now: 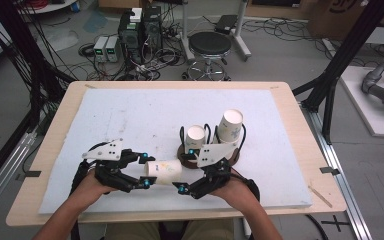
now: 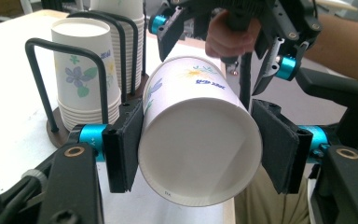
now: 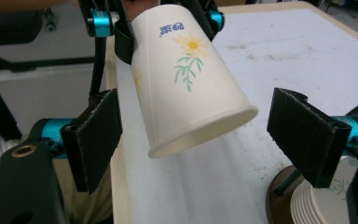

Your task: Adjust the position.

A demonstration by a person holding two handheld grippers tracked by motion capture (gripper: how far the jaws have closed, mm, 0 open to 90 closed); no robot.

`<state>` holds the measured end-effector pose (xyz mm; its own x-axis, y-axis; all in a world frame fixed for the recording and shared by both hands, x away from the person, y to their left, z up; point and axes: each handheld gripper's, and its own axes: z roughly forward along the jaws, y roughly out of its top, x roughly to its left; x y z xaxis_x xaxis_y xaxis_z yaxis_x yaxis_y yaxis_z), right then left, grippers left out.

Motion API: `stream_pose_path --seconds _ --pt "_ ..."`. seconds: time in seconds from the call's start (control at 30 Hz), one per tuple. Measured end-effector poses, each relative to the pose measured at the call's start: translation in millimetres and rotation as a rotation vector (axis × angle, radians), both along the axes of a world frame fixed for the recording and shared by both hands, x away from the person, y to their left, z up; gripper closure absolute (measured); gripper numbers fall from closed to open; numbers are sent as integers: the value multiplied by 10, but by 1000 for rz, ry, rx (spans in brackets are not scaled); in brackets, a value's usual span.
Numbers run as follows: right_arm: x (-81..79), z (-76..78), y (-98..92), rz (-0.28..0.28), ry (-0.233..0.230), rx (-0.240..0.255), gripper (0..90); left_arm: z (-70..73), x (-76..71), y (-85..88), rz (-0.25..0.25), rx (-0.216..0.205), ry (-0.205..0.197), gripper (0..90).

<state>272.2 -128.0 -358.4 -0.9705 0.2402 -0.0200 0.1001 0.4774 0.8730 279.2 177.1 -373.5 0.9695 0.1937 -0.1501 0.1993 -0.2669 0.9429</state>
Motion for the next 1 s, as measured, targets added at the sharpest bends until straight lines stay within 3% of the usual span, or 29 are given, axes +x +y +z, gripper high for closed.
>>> stream_pose_path --seconds 0.13,0.3,0.63,1.0 --pt "-10 -78 -36 -34 21 43 185 -40 -12 31 11 -36 -8 370" --pt "-26 -167 -76 -34 37 96 185 -105 -25 65 12 -62 -8 370" --pt "-13 -274 -83 -22 66 109 185 -155 -55 122 -5 -123 -31 372" --pt "-2 -302 -70 8 85 124 185 -141 -77 104 -31 -132 -52 372"
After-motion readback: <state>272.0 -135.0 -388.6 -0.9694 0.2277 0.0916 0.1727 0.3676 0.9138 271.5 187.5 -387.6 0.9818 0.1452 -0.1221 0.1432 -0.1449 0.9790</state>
